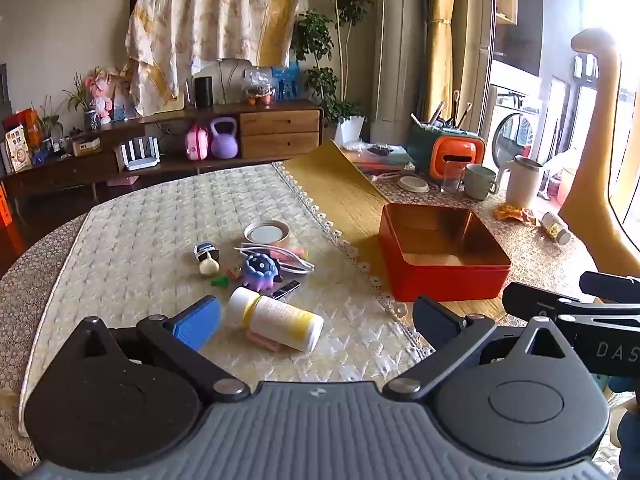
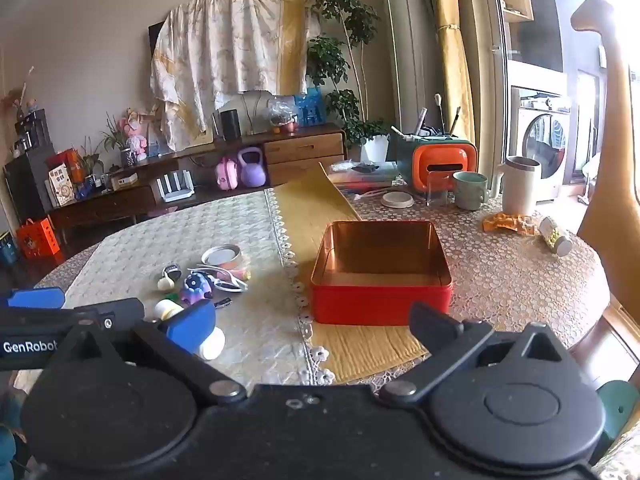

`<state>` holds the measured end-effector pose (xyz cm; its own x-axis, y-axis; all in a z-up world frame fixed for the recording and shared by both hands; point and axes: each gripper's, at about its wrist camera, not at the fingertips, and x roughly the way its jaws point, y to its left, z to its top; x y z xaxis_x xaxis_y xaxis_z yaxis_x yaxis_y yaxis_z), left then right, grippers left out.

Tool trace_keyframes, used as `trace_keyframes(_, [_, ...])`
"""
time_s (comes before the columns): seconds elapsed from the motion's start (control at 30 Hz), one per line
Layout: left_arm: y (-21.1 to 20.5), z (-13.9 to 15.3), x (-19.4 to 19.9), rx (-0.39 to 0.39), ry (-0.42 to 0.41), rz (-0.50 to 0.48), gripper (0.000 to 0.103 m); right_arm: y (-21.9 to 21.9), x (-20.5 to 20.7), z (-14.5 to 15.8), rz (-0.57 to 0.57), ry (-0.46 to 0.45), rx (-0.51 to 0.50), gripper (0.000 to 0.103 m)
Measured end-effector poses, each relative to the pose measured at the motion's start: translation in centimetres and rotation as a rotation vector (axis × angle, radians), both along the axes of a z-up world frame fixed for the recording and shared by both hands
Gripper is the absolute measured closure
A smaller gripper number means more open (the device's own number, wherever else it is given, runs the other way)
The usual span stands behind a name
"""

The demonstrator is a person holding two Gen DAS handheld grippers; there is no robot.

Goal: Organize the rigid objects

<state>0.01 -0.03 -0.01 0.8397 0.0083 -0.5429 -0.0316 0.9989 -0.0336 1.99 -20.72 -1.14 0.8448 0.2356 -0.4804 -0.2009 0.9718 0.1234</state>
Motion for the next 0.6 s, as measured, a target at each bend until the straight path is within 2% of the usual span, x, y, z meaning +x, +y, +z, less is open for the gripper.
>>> trace_keyframes(0.13, [-0.4,-0.2,-0.4,0.034,0.006,0.001,0.0,-0.5,0.0,0.1,0.008,0.005,0.008,0.0])
trace_keyframes(0.17, [-0.4,-0.3,-0.5,0.031,0.011,-0.002,0.0,-0.7,0.5,0.0,0.009,0.027,-0.001,0.0])
trace_keyframes(0.27, [0.3,-0.7,0.5,0.008,0.04,-0.012,0.0,0.3,0.2,-0.1,-0.004,0.002,-0.05,0.0])
trace_keyframes(0.4, [-0.1,-0.9,0.7,0.023,0.041,-0.007,0.0,0.1,0.3,-0.1,-0.008,0.006,-0.032,0.0])
trace_keyframes(0.6, [0.1,-0.6,0.3,0.006,0.021,-0.007,0.0,0.1,0.2,0.0,-0.007,0.006,-0.031,0.0])
